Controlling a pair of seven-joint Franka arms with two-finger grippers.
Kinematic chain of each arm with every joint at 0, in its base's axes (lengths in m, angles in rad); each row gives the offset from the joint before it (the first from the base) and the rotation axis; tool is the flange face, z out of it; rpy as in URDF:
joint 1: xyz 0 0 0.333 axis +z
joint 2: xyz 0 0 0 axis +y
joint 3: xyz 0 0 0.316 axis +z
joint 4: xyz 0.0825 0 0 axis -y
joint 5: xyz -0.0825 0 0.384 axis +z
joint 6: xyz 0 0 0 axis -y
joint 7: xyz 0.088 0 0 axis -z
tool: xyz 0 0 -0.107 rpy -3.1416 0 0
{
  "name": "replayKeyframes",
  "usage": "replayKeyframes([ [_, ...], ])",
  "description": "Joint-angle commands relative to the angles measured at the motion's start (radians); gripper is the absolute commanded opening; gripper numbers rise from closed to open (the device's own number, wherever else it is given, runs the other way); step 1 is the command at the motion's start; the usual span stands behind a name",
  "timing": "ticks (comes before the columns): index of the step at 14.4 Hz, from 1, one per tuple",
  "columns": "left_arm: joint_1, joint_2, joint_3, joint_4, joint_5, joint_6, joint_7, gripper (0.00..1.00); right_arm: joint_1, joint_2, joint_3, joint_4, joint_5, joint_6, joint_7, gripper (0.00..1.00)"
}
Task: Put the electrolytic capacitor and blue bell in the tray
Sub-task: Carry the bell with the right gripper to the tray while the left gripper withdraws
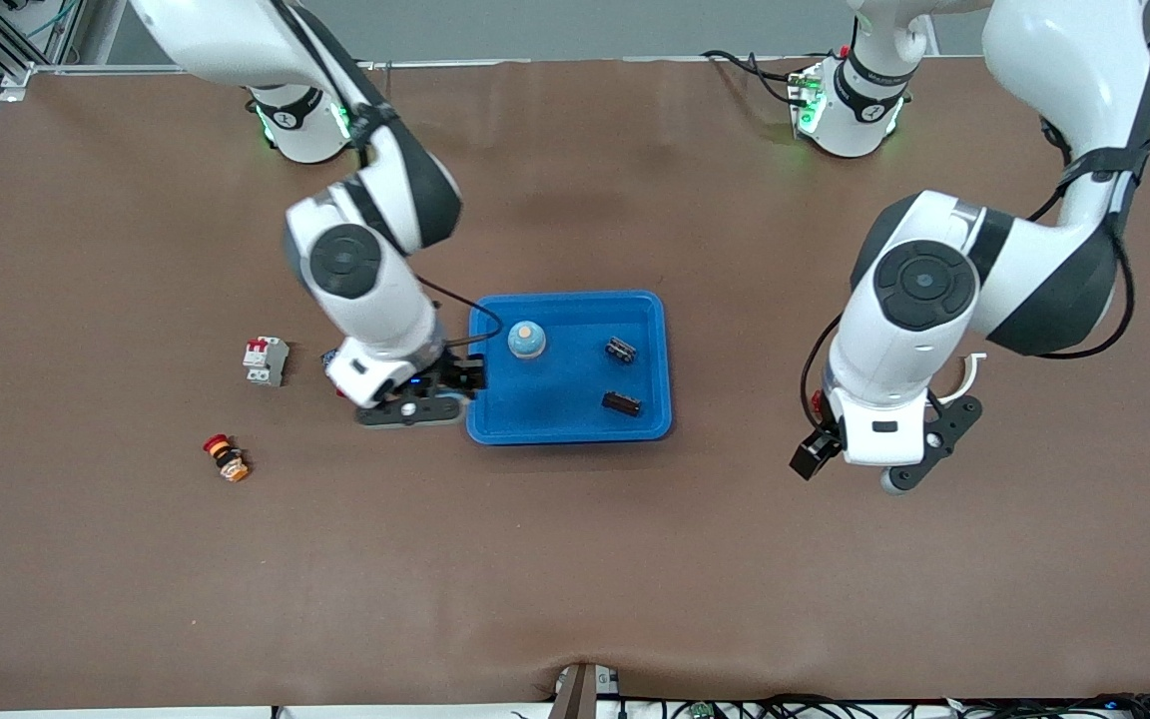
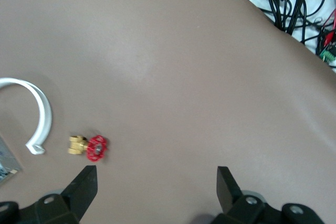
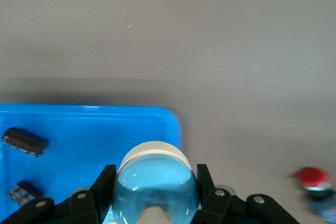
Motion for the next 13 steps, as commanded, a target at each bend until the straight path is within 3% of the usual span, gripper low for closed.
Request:
replayKeyframes([
  [1,0.026,-0.055,0.002,-0.022,-0.042,-0.030,0.105,1.00,0.044,0.069,-0.013,0.031,-0.011,0.039,0.053,0.37],
  [7,0.046,-0.135,0.019,-0.026,-0.097,-0.085,0.270,1.00,0.072,0.152,-0.014,0.021,-0.031,0.108,0.054,0.37],
  [13,0.034,-0.261,0.160,-0.055,-0.263,-0.154,0.504,1.00,0.103,0.211,-0.016,0.019,-0.032,0.154,0.054,0.37],
])
